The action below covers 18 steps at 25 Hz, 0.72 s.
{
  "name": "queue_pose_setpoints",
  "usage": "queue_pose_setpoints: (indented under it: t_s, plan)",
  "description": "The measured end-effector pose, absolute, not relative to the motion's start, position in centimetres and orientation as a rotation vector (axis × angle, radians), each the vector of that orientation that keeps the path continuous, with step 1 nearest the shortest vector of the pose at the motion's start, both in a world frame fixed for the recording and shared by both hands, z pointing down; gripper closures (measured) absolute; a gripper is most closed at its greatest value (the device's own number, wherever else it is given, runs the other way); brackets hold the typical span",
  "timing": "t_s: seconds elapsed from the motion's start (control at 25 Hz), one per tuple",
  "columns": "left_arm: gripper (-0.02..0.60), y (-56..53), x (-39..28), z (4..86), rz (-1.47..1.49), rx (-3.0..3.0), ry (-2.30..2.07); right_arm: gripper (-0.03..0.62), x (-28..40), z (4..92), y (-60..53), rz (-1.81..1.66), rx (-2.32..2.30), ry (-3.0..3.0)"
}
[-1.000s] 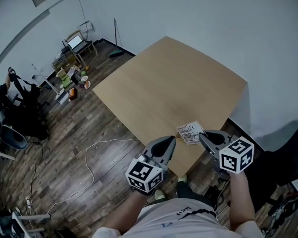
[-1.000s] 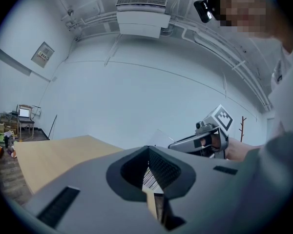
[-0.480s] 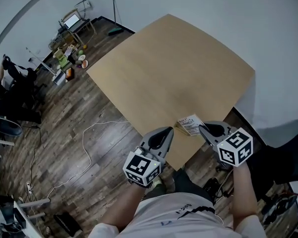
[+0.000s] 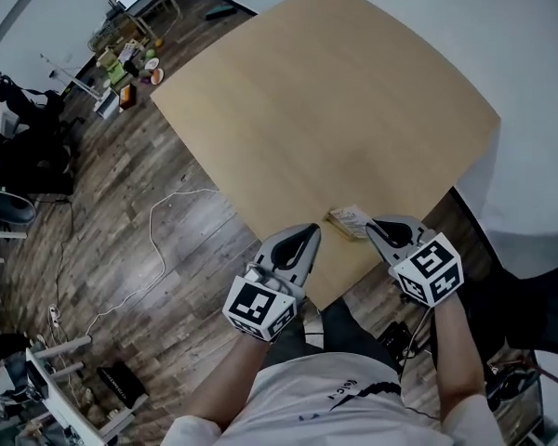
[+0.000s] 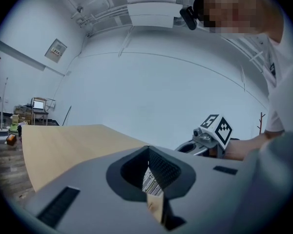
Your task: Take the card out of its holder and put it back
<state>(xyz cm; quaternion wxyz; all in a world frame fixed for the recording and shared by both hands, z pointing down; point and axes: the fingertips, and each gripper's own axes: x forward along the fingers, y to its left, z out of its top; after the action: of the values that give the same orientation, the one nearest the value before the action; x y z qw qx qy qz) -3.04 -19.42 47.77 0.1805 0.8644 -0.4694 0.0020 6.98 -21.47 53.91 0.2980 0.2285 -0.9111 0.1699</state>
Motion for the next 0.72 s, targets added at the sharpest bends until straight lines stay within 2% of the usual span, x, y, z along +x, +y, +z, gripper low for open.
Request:
queue_pose_setpoints:
  t_s: [0.72]
  plan:
    - [0.569,-20.7,-3.7,52.1,0.049,2.324,-1.389,0.566,6.5,61.7,-23.2,0.548,0.487,-2.282]
